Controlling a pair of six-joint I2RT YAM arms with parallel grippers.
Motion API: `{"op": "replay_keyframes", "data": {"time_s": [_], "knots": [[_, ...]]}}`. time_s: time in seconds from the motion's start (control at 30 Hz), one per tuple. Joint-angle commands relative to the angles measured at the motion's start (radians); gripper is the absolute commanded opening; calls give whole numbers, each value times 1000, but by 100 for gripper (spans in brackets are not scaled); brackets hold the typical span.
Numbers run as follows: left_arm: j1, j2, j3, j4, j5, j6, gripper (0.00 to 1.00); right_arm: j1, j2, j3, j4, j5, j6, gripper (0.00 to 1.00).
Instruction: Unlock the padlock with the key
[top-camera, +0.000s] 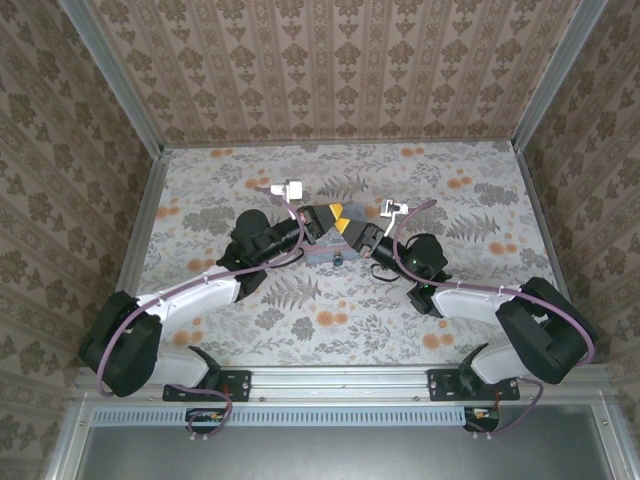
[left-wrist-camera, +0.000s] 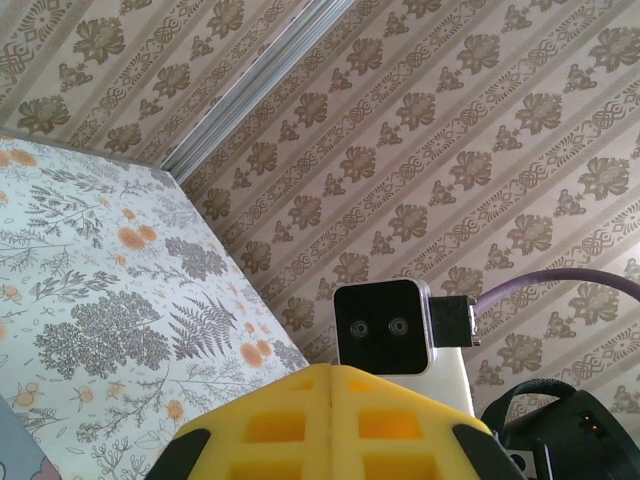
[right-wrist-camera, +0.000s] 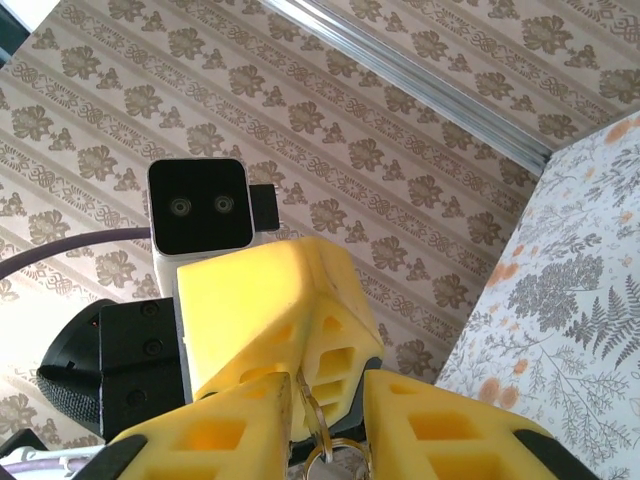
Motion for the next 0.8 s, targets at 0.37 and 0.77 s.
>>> {"op": "replay_keyframes", "data": {"time_s": [0.37,0.77], "knots": [[-4,-12,-6,28,-16,11,0,21,20,0,60,19,-6,24],[-4,-18,-12,29,-21,10,0,29,23,-6,58,36,-6,0]]}}
